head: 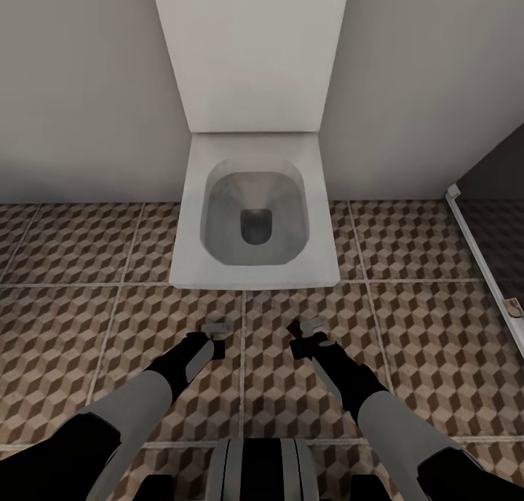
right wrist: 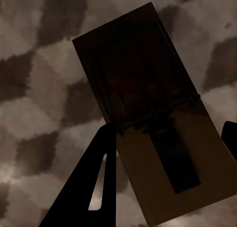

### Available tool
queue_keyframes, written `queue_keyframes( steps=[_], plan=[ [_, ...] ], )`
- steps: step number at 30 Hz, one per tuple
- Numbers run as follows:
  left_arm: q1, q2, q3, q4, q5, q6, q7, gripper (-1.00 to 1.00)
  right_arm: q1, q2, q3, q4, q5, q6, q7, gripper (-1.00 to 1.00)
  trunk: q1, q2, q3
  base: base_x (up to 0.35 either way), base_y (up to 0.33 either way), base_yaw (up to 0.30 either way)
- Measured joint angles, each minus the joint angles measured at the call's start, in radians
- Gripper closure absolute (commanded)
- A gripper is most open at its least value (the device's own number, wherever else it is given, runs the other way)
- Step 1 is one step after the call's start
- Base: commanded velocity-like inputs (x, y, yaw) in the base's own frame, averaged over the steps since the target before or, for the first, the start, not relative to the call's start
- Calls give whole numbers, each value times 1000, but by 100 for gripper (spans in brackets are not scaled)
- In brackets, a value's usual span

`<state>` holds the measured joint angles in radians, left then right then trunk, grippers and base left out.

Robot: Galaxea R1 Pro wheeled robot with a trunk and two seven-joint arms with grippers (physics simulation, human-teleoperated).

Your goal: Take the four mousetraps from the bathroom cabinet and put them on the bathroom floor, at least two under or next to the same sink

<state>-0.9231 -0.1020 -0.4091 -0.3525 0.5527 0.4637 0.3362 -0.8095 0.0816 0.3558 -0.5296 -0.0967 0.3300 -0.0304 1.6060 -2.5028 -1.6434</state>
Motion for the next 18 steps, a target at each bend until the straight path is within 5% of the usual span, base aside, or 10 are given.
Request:
queue_keyframes(
  steps=[1,2,3,18],
  plan=[
    [0,0,0,0,0,0,0,100,0,0,0,0,0,0,0,100,0,0,0,0,0,0],
    [0,0,0,0,0,0,0,-100,0,0,0,0,0,0,0,100,0,0,0,0,0,0],
    [0,0,0,-1,-2,1,-1,-100,0,0,0,0,0,0,0,-100,0,0,0,0,0,0],
    [0,2,0,-10,-2,1,-1,-100,0,1,0,0,-1,0,0,-100,0,0,0,0,0,0]
  ],
)
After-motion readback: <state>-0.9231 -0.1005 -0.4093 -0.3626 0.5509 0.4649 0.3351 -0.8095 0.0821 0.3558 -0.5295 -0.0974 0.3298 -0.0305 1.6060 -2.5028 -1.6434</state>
